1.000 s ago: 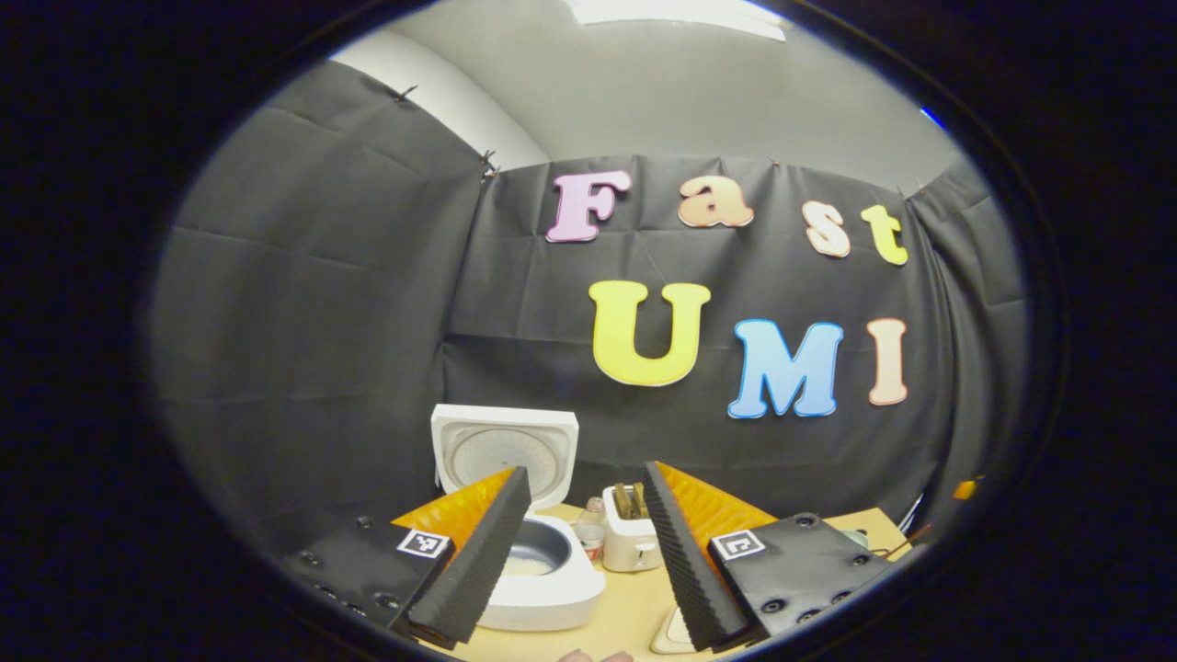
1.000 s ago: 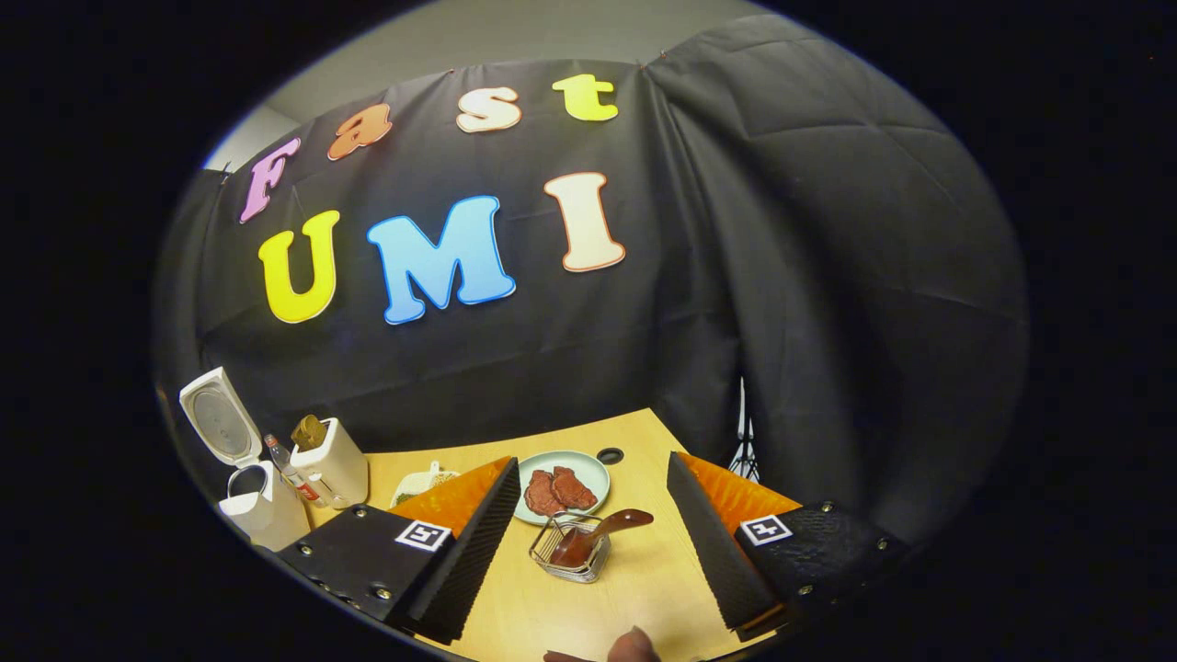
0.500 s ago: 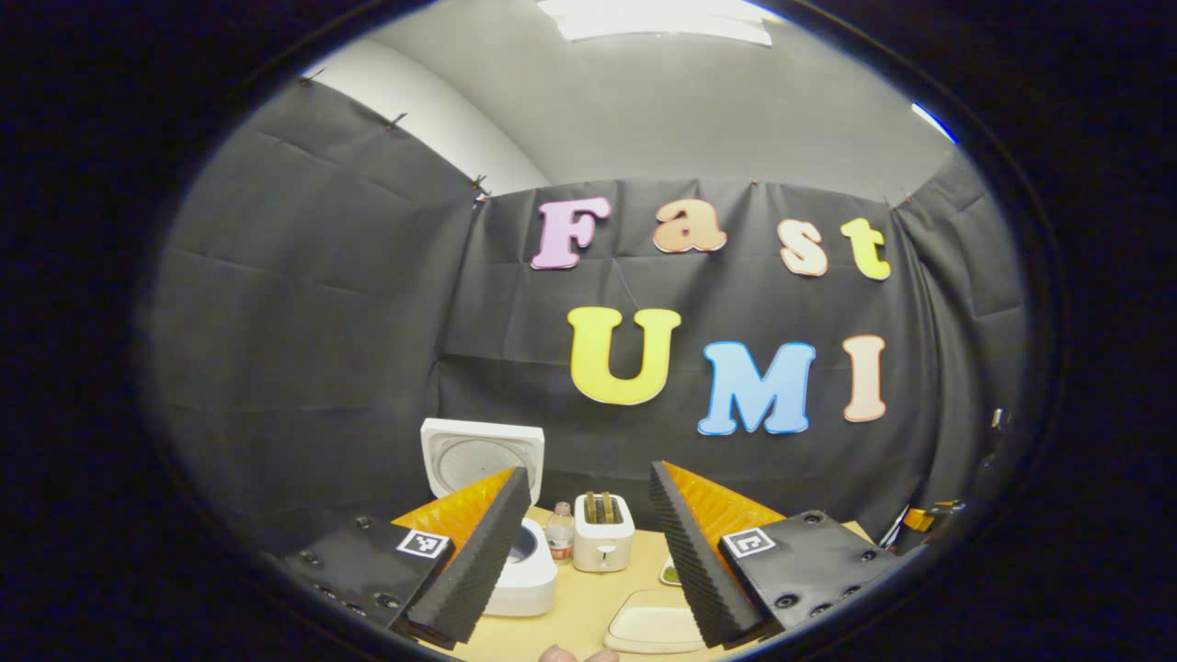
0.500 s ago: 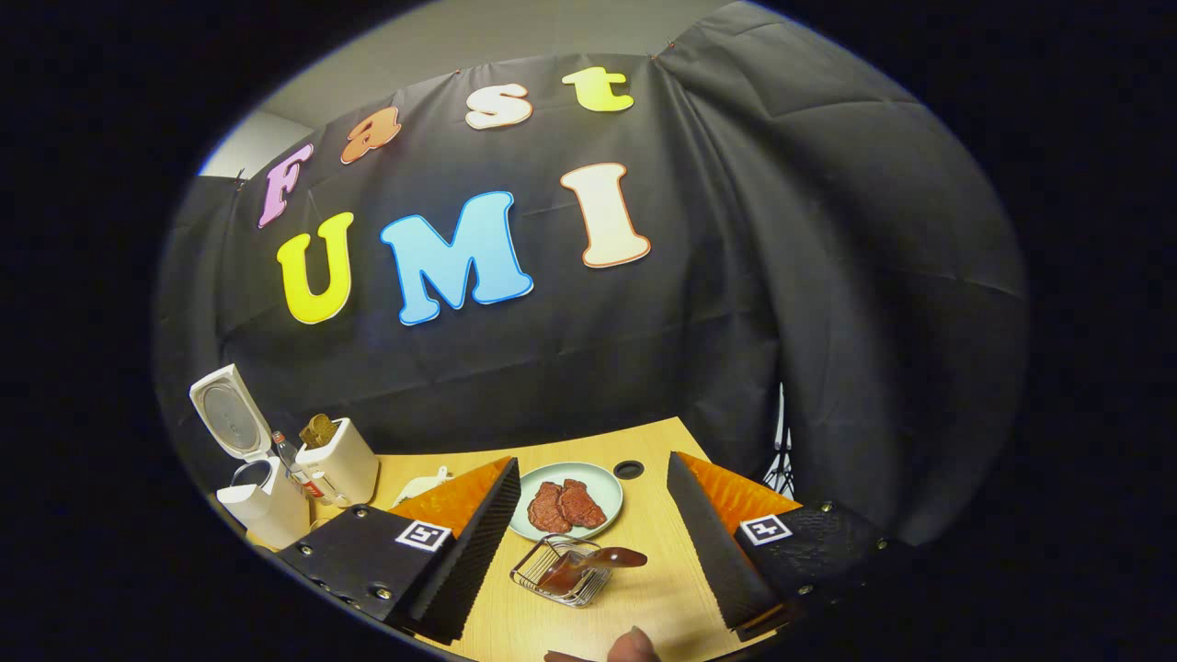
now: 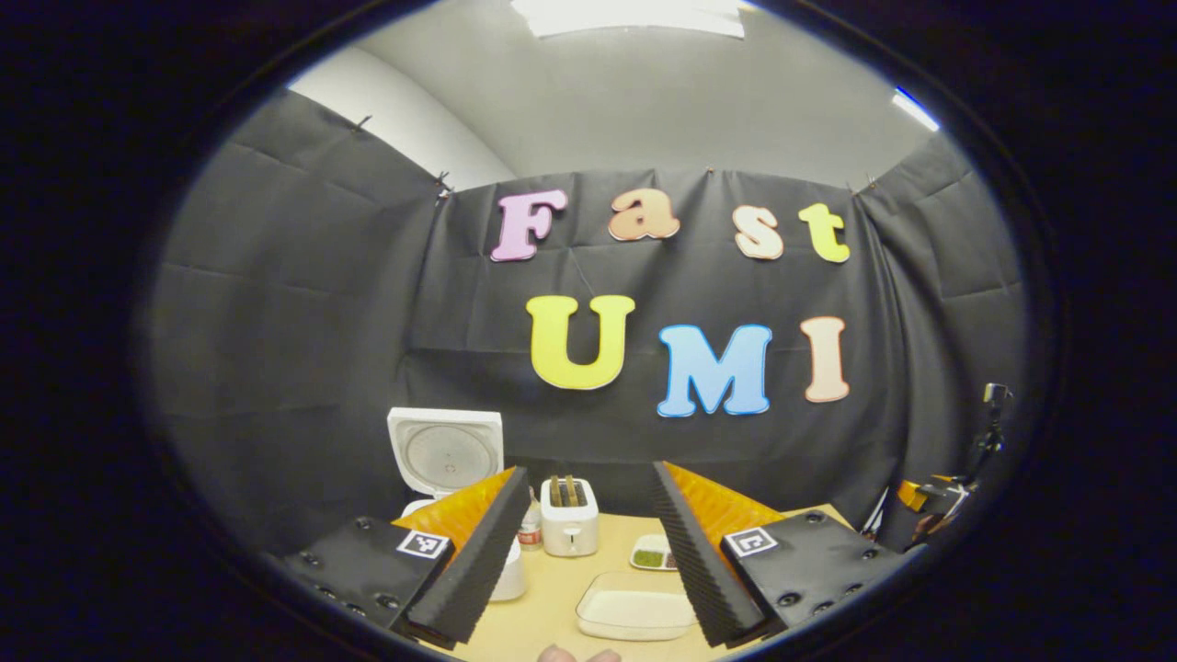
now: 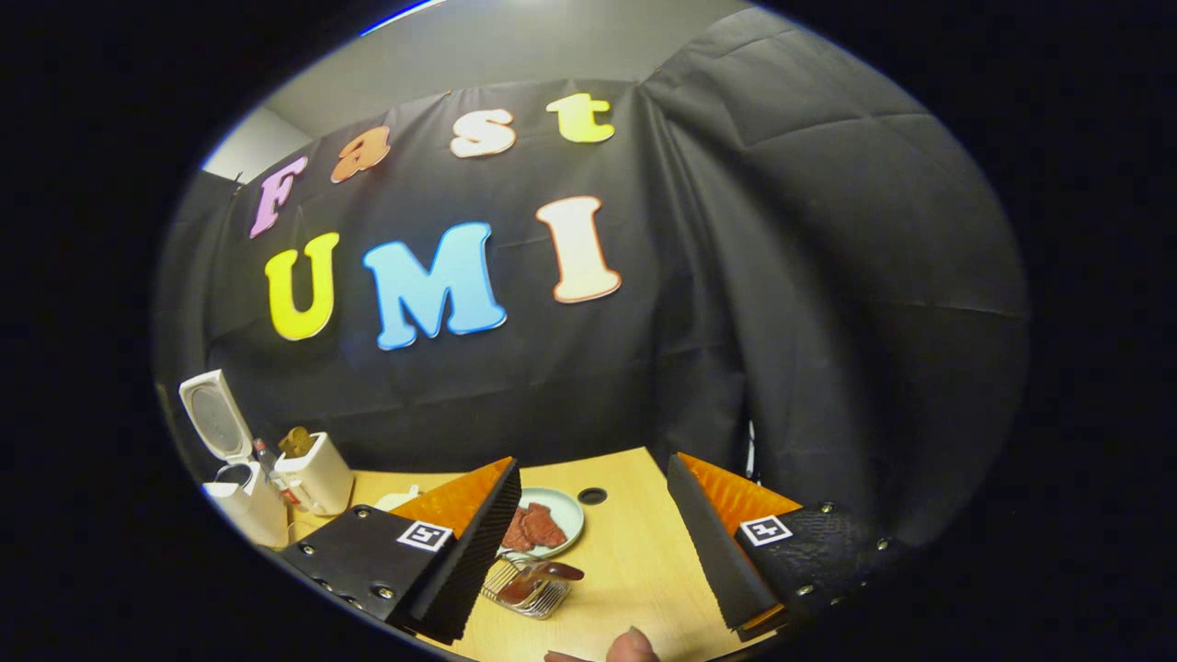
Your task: Close the left gripper, press the button to open the rice cooker; take a wooden spoon from the chopstick holder with the right hand, scoop a spoonful of rice and pour it into the rice cooker, then put the wooden spoon back into the chopstick holder.
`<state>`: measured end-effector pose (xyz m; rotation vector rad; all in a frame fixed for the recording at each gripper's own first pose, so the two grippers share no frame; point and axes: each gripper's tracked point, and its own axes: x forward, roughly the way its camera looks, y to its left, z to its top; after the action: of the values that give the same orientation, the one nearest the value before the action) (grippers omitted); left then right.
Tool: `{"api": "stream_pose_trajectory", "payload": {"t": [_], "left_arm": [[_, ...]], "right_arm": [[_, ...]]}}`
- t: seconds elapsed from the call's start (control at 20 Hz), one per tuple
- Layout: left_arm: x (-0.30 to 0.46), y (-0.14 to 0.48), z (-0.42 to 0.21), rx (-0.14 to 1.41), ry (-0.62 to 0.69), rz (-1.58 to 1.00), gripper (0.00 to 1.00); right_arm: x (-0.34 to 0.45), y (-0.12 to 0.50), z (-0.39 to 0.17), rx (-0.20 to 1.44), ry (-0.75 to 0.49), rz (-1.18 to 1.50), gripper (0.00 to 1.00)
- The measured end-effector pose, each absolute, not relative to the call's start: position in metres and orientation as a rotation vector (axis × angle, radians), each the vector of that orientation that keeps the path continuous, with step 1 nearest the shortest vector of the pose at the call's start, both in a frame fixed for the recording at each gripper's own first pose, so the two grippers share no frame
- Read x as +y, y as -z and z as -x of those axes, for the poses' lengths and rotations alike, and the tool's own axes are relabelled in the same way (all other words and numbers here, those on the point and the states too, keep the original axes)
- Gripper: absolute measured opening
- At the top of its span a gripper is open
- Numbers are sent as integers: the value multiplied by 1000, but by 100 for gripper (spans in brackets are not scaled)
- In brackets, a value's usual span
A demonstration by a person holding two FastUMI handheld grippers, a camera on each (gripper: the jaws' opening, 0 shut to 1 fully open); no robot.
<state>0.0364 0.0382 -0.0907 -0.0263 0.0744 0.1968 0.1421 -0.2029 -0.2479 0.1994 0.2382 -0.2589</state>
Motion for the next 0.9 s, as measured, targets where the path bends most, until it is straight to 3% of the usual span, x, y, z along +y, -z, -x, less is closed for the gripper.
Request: {"api": "stream_pose_trajectory", "payload": {"t": [0.1,0.2,0.35,0.55,0.6,0.9], "left_arm": [[29,95,-50,114,-184,65,92],[22,65,-52,28,-165,105,93],[21,47,-43,-15,-133,-57,93],[24,34,-34,-48,-164,-86,96],[21,36,-31,-42,-163,-109,93],[15,55,-36,-1,-174,-108,96]], "right_arm": [[-193,230,-149,188,258,-360,98],[-189,226,-152,201,227,-324,97],[-194,238,-153,213,241,-306,98],[-200,285,-162,290,227,-344,98],[-192,297,-163,314,200,-366,98],[-131,367,-148,433,101,-410,98]]}}
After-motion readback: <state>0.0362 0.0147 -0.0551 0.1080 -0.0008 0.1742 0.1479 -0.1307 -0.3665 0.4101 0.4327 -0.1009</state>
